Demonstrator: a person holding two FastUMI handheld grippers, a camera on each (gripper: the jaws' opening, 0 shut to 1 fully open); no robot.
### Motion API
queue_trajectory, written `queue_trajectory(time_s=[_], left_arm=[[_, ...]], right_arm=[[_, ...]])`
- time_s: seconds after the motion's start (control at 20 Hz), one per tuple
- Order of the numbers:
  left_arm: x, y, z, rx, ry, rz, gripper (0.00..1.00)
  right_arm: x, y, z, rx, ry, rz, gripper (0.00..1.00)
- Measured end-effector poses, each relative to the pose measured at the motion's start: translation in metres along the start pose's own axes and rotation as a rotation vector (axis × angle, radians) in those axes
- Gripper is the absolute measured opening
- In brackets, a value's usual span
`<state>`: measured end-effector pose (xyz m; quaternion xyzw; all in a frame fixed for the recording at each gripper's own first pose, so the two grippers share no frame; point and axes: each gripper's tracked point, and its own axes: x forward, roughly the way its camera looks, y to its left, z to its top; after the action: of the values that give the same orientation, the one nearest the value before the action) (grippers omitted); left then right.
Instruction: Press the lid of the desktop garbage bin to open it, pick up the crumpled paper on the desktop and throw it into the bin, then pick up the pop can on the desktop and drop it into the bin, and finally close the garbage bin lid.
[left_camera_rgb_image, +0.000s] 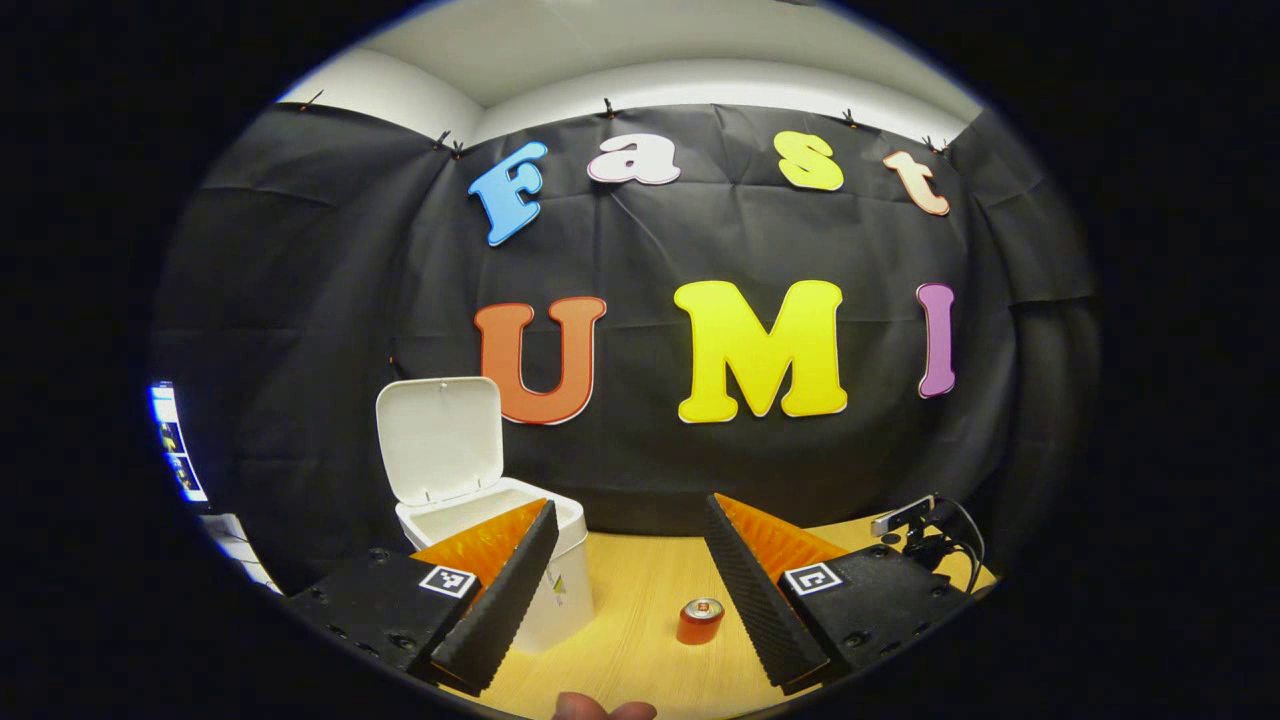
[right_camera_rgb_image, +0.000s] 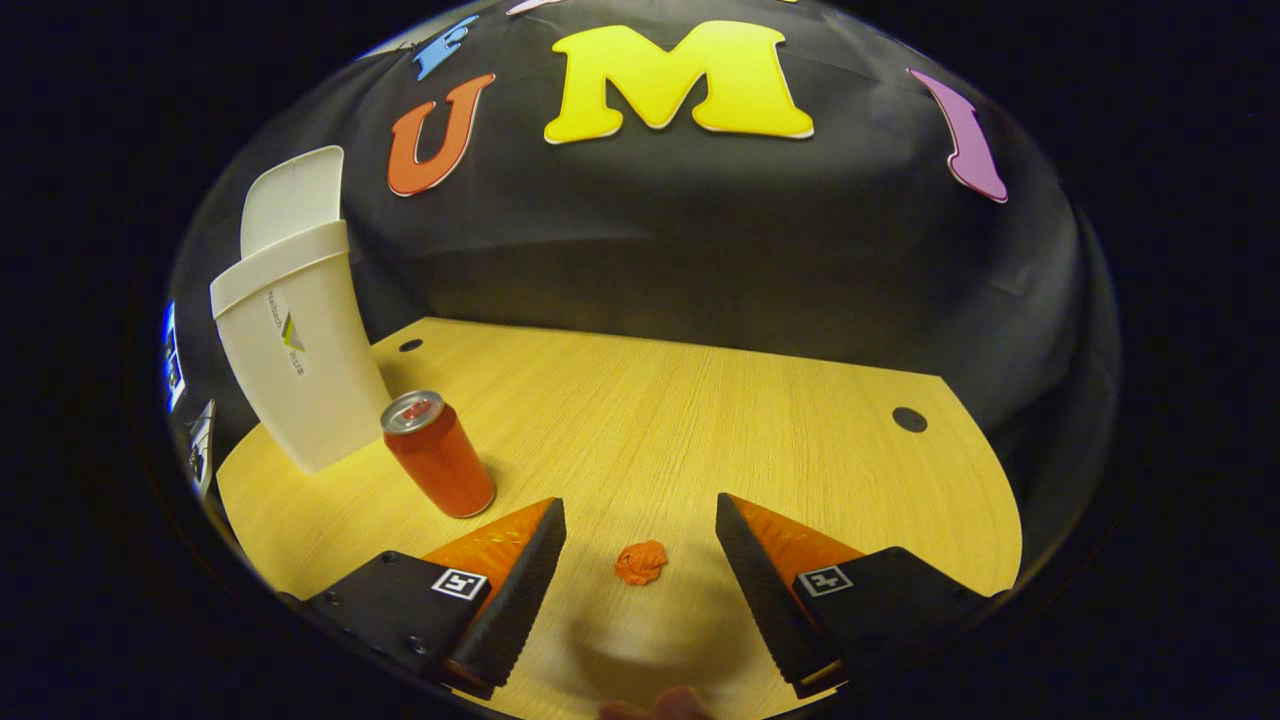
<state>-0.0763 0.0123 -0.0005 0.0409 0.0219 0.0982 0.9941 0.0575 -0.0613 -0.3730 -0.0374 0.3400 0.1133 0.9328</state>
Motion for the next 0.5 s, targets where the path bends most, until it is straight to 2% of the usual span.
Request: queue_trajectory(time_s=[0.4,0.5], left_arm=[[-0.005,0.011,-0.004,0.016,0.014,0.056,0.96],[-0.004,0.009,-0.004,0.024,0.015,0.055,0.96]], right_arm=[[0.034,-0.008,-0.04,-0.01,0.114,0.0,0.96],[0.035,-0.008,-0.046,-0.003,0.132,-0.003,0.92]])
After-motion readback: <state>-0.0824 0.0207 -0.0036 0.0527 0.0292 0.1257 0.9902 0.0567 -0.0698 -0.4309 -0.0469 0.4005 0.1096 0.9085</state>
